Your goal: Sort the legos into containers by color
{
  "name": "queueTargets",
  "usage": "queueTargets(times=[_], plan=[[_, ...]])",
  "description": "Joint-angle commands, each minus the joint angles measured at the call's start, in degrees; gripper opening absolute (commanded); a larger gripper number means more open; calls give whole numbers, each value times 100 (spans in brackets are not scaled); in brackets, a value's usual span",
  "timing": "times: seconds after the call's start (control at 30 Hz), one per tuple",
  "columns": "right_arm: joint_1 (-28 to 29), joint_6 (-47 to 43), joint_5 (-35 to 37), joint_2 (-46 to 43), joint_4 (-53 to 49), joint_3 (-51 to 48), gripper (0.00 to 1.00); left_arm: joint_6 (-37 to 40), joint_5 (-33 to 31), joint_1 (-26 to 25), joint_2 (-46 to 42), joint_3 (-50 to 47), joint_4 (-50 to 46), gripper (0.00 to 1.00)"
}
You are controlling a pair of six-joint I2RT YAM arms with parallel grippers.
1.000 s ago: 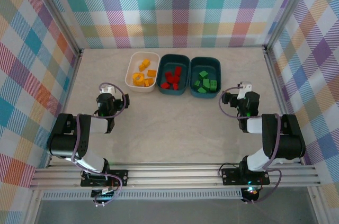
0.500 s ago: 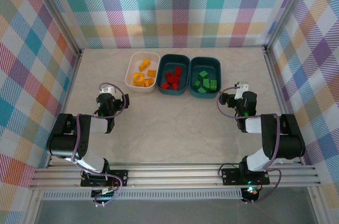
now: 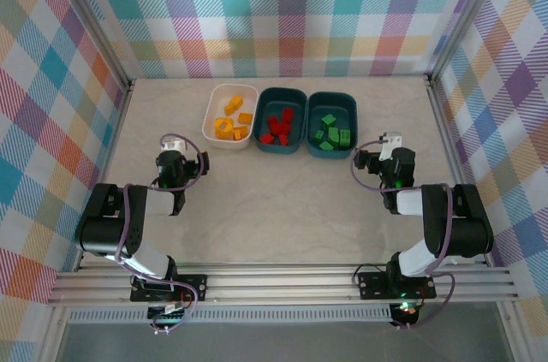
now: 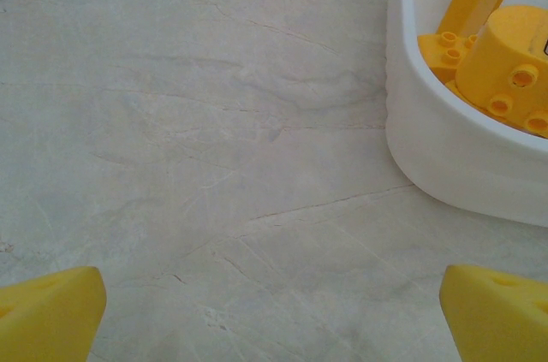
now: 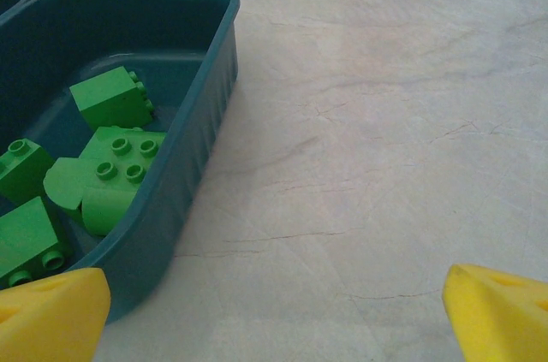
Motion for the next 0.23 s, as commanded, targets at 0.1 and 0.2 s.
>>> queueTargets(times=[0.1,0.2], plan=[[24,-34,7,19,9,109,100,-14,38,-25,18,51,185,100],[21,-25,9,19,7,112,100,-7,24,-38,3,36,226,100]])
